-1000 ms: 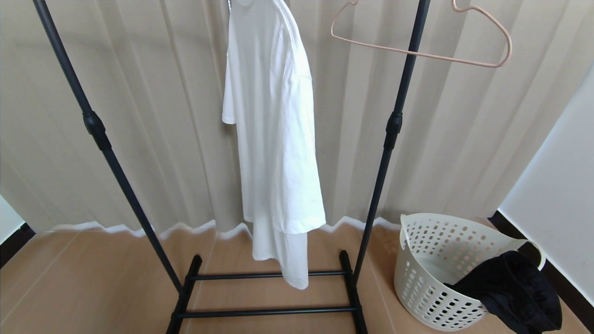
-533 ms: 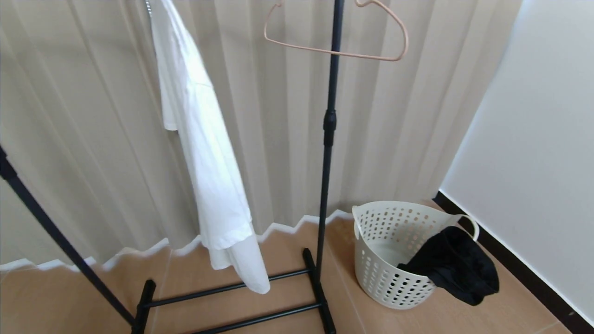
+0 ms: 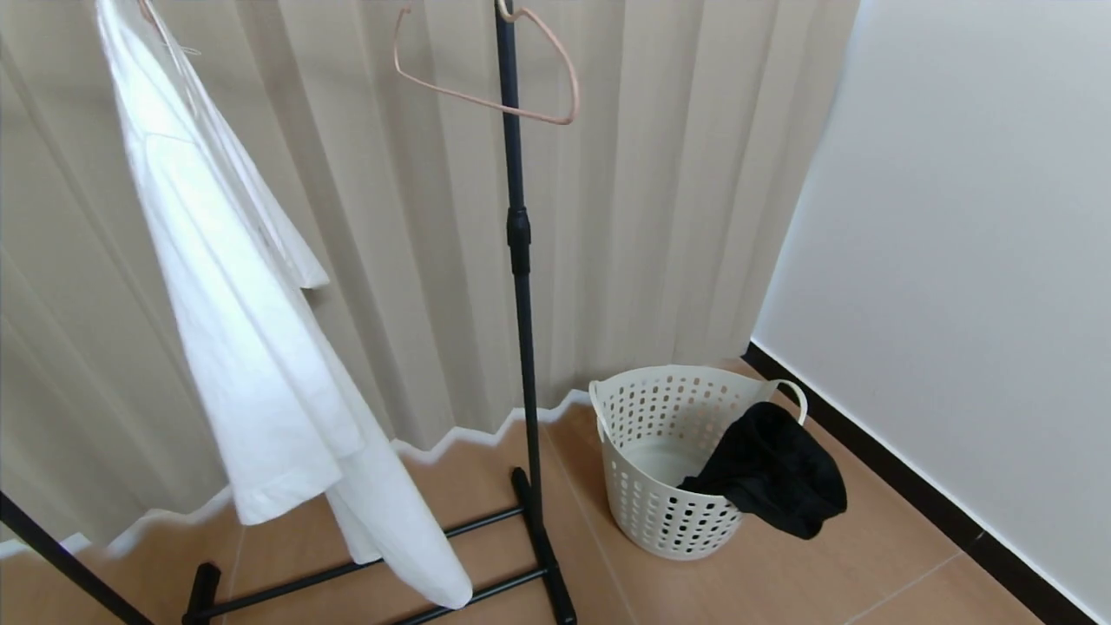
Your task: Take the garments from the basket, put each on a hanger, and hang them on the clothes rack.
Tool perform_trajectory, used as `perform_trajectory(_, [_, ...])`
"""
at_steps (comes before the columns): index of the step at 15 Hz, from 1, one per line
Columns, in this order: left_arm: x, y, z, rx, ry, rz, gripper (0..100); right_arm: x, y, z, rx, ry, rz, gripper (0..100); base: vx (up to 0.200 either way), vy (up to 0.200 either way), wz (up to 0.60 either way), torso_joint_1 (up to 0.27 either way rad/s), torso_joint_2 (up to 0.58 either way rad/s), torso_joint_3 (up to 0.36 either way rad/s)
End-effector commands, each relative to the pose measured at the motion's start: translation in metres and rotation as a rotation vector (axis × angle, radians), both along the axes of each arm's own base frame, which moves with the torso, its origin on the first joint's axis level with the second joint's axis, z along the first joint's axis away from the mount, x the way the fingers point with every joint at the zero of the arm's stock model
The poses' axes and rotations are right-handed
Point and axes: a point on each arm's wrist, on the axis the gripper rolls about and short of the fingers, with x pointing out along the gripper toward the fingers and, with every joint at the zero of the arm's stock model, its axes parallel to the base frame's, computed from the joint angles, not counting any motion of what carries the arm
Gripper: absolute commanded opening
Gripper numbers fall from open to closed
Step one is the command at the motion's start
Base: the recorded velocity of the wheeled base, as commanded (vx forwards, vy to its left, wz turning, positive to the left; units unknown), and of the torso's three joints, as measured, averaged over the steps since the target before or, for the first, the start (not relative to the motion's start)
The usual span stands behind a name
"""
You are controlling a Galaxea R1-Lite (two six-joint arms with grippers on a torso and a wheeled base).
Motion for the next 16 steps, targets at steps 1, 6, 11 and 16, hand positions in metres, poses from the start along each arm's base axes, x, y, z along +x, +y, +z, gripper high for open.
perform_trajectory(1, [0.0001,0.0001,0.0000,0.001,0.002,-0.001,100,0.0001,0.0000,0.0001,-0.001,0.000,0.000,100,0.000,-0.200,0.00,-0.007,0.01,0.002])
perform_trajectory(6, [0.0001,0.0001,0.0000,0.001,0.002,-0.001,100,0.0001,0.0000,0.0001,-0.001,0.000,0.000,100,0.000,-0.200,0.00,0.000,0.00,0.004])
perform_trajectory(11, [0.0001,0.0001,0.0000,0.000,0.002,-0.001,100,0.0001,0.0000,0.0001,-0.001,0.000,0.000,100,0.080,-0.200,0.00,0.005,0.00,0.003])
perform_trajectory(16, [0.0001,0.0001,0.0000,0.000,0.002,-0.001,100,0.0001,0.0000,0.0001,-0.001,0.000,0.000,100,0.200,-0.040,0.00,0.006,0.00,0.001])
